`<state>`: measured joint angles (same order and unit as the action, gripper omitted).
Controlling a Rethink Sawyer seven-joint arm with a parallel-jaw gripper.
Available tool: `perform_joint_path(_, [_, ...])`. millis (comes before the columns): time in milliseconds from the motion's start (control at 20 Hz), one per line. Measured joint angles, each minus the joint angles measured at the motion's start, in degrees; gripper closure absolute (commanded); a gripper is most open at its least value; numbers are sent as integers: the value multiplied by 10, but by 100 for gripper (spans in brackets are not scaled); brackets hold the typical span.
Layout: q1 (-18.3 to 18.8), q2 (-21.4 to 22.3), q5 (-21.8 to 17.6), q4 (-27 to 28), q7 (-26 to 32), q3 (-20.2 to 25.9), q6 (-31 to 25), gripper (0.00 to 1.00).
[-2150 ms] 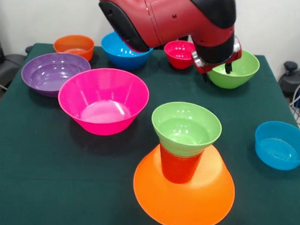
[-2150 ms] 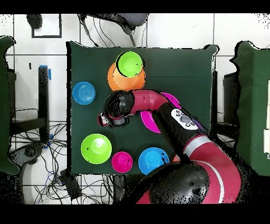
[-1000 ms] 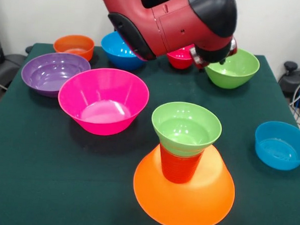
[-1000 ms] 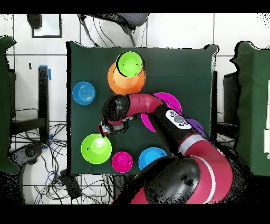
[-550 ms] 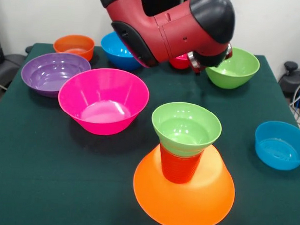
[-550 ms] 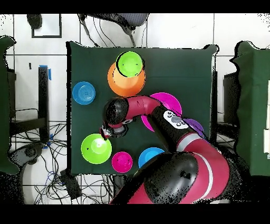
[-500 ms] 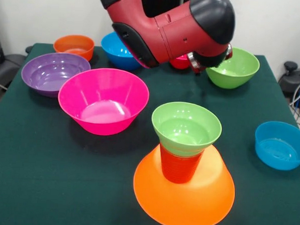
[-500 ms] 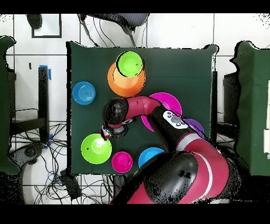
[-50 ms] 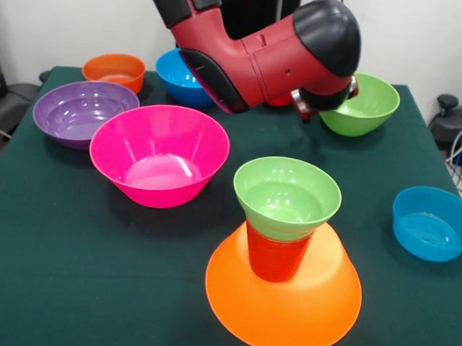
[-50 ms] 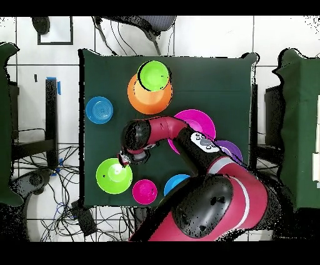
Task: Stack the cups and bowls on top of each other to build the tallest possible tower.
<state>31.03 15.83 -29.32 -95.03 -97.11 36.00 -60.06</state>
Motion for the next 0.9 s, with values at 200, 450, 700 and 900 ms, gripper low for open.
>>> perform_joint_path(200, [0,-3,-1,0,0,0,14,0])
perform_joint_path(450, [0,-3,-1,0,0,0,28,0])
perform_joint_path(700, [0,-3,-1,0,0,0,35,100])
perform_joint_path(900, [0,-2,-1,0,0,-1,35,100])
